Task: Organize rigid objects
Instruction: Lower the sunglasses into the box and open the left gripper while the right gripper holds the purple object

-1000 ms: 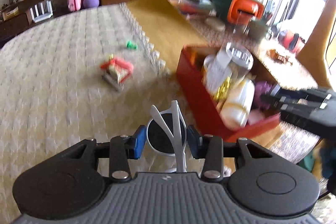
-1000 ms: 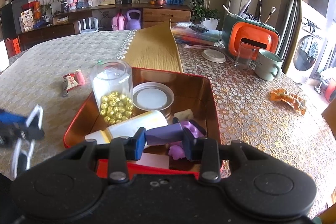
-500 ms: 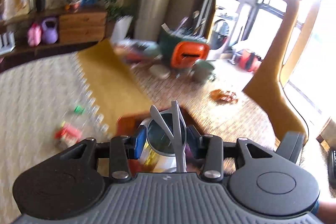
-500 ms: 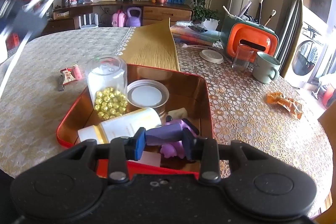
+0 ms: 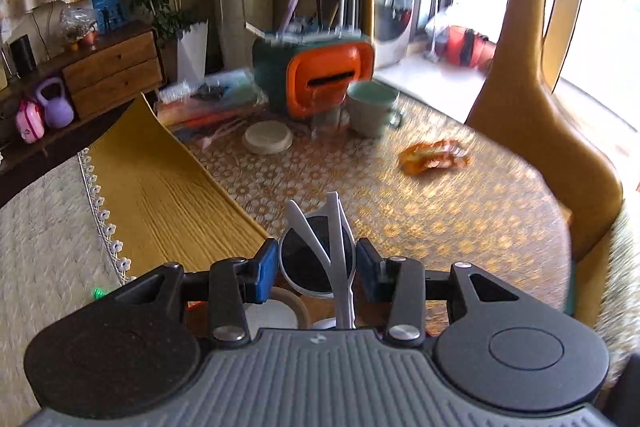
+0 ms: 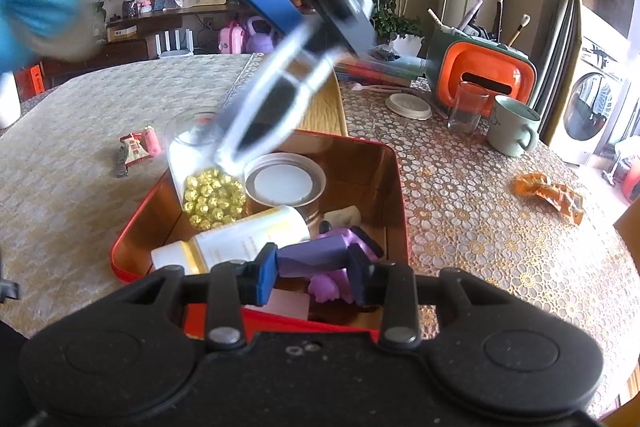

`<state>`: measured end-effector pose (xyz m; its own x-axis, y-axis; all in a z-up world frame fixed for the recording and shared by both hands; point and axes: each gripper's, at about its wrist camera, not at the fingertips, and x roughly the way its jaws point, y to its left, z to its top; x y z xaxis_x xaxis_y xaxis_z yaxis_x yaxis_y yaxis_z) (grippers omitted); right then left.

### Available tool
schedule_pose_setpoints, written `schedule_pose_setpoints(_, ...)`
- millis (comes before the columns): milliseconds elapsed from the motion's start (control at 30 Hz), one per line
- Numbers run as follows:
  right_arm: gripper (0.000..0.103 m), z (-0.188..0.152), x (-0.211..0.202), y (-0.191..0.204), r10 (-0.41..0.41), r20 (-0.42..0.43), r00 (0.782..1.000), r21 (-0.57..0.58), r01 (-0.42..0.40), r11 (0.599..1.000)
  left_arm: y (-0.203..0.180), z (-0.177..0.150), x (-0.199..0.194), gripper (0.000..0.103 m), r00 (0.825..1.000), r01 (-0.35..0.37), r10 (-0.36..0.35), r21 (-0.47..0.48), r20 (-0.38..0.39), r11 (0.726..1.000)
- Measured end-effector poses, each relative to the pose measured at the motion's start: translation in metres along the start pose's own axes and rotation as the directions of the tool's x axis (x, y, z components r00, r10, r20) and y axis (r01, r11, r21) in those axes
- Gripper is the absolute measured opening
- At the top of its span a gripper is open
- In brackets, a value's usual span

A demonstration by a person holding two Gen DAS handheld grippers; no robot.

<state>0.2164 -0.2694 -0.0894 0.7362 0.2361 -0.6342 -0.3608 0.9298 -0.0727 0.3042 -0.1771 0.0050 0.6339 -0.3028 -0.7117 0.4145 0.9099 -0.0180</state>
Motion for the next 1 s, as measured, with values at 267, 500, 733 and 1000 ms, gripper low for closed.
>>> schedule_pose_setpoints(267, 0.036, 0.0, 0.01, 0.007, 0.025, -0.029, 0.999, -0.037, -0.026, 0.999, -0.014, -0.009, 0.051, 0.041, 0.992, -0.047, 0.054, 0.065, -0.11, 0.997)
schedule_pose_setpoints(500, 0.038, 0.0, 0.013, 0.006, 0.029, -0.046, 0.999, -0.04, -0.031, 0.999, -0.018, -0.02, 0.076, 0.041, 0.981, -0.061, 0.078, 0.096, -0.178, 0.993)
schedule_pose_setpoints(733, 0.047, -0.002, 0.013, 0.005, 0.037, -0.045, 0.998, -0.029, -0.039, 0.999, -0.01, -0.026, 0.082, 0.042, 0.977, -0.043, 0.05, 0.035, -0.209, 0.998)
schedule_pose_setpoints(1000, 0.056, -0.002, 0.001, 0.005, 0.036, -0.035, 0.999, -0.017, -0.036, 0.999, -0.002, -0.027, 0.062, 0.065, 0.985, -0.025, 0.021, -0.02, -0.169, 0.999)
